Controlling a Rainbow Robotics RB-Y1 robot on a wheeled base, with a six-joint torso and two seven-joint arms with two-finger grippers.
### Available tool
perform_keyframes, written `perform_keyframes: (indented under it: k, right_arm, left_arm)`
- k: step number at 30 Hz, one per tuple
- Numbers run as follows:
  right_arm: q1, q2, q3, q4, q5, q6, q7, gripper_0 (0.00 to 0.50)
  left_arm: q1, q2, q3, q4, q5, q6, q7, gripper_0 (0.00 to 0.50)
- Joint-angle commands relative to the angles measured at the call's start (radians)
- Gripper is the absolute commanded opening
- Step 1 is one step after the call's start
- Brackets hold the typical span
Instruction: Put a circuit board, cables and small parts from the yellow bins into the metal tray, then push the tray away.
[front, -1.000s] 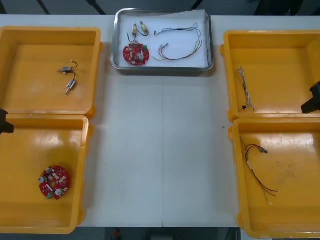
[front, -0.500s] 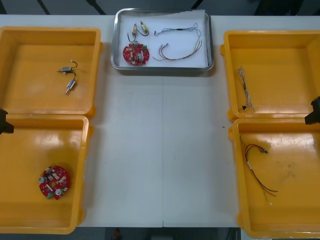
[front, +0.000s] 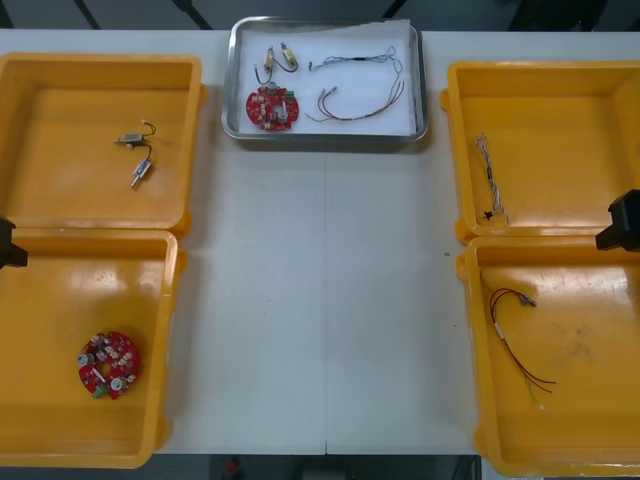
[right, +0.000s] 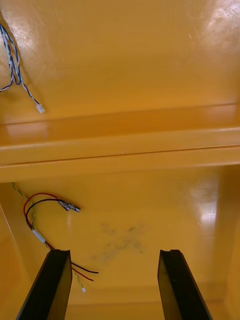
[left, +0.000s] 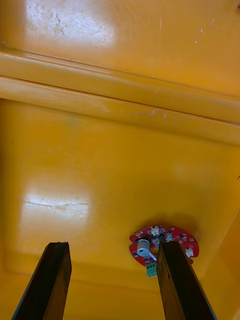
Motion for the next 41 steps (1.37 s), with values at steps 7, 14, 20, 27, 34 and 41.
perform_keyframes:
  k: [7, 14, 20, 27, 34, 41]
  right_arm:
    - [0.008, 0.057, -0.029, -0.041, 0.054, 0.007, -0.017, 0.500]
    - [0.008, 0.057, -0.029, -0.041, 0.054, 0.007, -0.017, 0.500]
    - [0.008, 0.057, -0.029, -0.041, 0.054, 0.007, -0.017, 0.500]
    - [0.008, 0.057, -0.029, -0.041, 0.054, 0.007, -0.017, 0.500]
    - [0.008, 0.057, -0.029, -0.041, 0.054, 0.007, -0.017, 0.500]
    - [0.008, 0.057, -0.029, -0.041, 0.054, 0.007, -0.017, 0.500]
  left_arm:
    - [0.014, 0.046, 0.017, -0.014, -0.008, -0.007, -0.095, 0.500]
    - [0.014, 0.046, 0.017, -0.014, -0.008, -0.007, -0.095, 0.500]
    - [0.014, 0.046, 0.017, -0.014, -0.008, -0.007, -0.095, 0.500]
    - [0.014, 0.046, 0.017, -0.014, -0.008, -0.007, -0.095, 0.500]
    - [0.014, 0.046, 0.017, -0.014, -0.008, -0.007, -0.095, 0.500]
    - [0.014, 0.046, 0.017, -0.014, -0.008, -0.007, -0.095, 0.500]
